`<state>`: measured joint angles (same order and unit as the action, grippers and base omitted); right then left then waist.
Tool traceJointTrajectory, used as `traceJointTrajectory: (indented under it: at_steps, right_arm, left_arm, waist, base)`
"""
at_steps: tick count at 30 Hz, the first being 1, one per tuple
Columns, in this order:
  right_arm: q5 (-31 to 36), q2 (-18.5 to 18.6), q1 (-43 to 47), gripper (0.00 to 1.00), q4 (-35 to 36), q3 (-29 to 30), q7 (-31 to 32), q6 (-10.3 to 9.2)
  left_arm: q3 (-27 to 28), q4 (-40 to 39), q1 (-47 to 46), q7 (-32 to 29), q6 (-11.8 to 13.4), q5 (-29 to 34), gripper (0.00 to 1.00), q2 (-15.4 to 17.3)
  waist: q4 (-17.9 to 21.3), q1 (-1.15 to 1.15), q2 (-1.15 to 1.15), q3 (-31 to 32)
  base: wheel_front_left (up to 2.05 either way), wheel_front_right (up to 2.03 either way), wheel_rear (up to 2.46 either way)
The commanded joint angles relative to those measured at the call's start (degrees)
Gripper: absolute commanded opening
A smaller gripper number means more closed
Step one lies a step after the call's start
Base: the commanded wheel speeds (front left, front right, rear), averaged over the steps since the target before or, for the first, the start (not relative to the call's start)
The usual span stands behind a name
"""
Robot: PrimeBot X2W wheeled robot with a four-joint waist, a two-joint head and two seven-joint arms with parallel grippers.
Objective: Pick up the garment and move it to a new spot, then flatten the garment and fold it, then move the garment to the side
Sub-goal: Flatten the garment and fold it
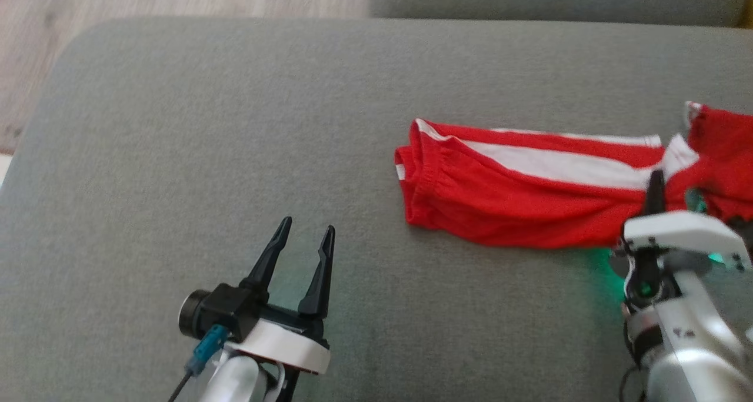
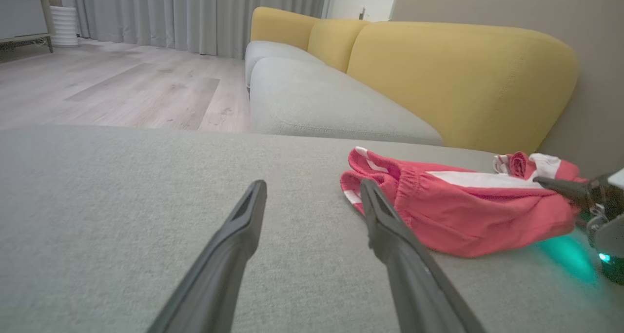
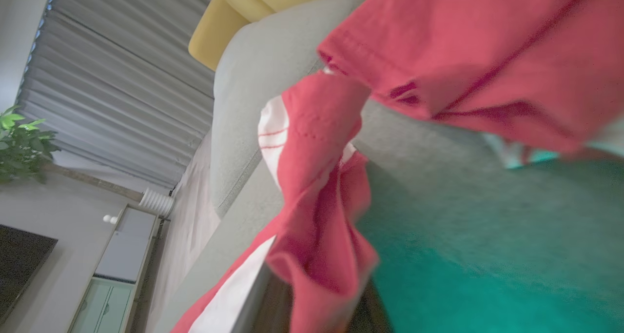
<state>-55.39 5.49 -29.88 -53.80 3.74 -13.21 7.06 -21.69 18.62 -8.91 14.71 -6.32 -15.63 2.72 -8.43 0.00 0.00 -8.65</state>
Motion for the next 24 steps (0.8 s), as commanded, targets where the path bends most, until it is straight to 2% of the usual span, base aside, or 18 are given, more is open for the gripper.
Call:
traceJointTrajectory:
  at_steps: [1,11,18,24]
  right_arm:
    - [-0.03,-0.28,0.21,0.00,1.54,-1.03,-0.76,0.43]
    - [2.07,-0.31,2.57,0.00,3.20,0.25,-1.70,0.43]
    - [4.82,-1.60,1.91,0.00,5.47,3.01,-1.77,0.43]
    - [7.05,-2.34,2.09,0.00,7.39,3.07,-1.78,0.43]
  left_arm:
    - [2.36,-1.66,-1.08,0.29,-0.25,0.22,1.00,0.16]
    - [2.96,-1.86,0.59,0.29,-0.58,0.38,1.00,0.16]
    - [3.27,-1.27,0.98,0.29,-0.81,1.14,1.00,0.16]
    - [3.32,-0.91,1.12,0.29,-0.96,1.41,1.00,0.16]
  waist:
    - [1.34,0.00,0.00,1.39]
    - [2.27,0.00,0.00,2.79]
    - [0.98,0.00,0.00,3.14]
    - [-0.52,0.00,0.00,3.82]
  base:
    - [0.00,0.00,0.00]
    - [0.00,0.00,0.00]
    - [0.00,0.00,0.00]
    - [0.00,0.00,0.00]
